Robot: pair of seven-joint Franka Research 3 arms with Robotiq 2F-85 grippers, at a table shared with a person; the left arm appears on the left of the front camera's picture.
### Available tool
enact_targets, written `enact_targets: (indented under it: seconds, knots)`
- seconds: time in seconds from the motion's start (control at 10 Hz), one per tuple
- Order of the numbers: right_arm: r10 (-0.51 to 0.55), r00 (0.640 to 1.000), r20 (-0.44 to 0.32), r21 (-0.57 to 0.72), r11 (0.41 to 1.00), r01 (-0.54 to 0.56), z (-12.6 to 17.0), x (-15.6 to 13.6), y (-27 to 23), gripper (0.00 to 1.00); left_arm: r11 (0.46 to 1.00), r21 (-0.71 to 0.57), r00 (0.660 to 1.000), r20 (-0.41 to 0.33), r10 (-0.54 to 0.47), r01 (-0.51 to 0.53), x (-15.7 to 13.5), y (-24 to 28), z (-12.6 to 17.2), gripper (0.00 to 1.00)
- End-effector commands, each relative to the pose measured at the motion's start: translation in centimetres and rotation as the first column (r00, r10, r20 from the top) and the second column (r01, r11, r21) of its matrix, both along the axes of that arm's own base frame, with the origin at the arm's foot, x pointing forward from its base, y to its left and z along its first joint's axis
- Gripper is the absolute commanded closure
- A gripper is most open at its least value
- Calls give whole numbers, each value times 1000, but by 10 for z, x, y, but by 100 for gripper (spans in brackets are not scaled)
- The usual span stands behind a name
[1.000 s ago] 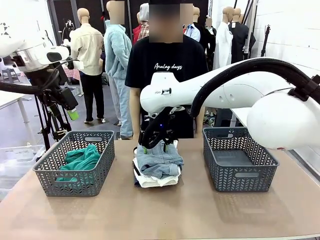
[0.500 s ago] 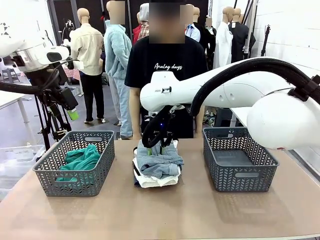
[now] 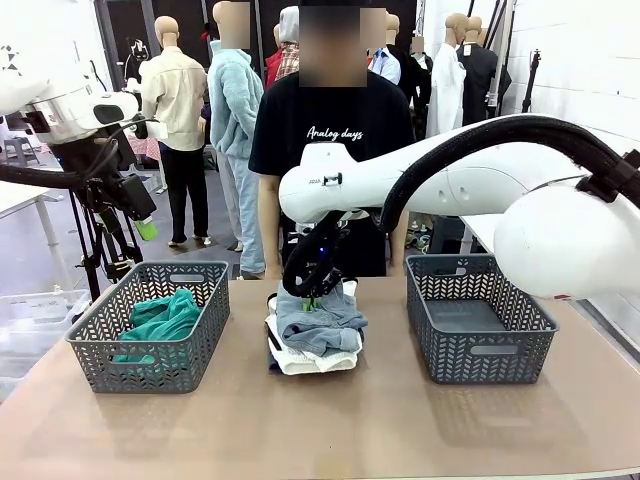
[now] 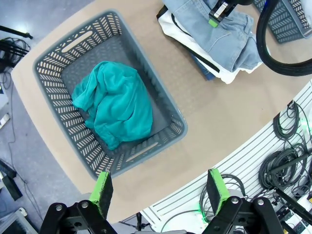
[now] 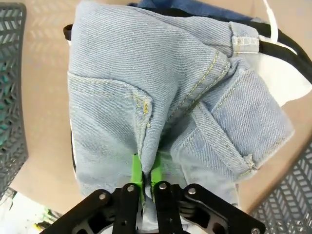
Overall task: Sort the tops and bottoms.
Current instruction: Lift clothes from the center of the table with your right hand.
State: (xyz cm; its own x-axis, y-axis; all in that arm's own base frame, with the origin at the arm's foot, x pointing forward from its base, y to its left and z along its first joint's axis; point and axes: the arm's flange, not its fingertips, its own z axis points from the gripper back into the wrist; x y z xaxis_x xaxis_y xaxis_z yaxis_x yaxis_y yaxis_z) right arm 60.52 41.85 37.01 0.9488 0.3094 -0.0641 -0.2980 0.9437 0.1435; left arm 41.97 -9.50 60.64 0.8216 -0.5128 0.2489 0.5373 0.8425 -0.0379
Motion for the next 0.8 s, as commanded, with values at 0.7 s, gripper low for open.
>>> enact_targets:
  seconds: [0.7]
  knots:
    - [-46,949,313,41,999,34,158,-82,-41,100,1000,-20,1000,-7,-21,20,-1,2,1,0]
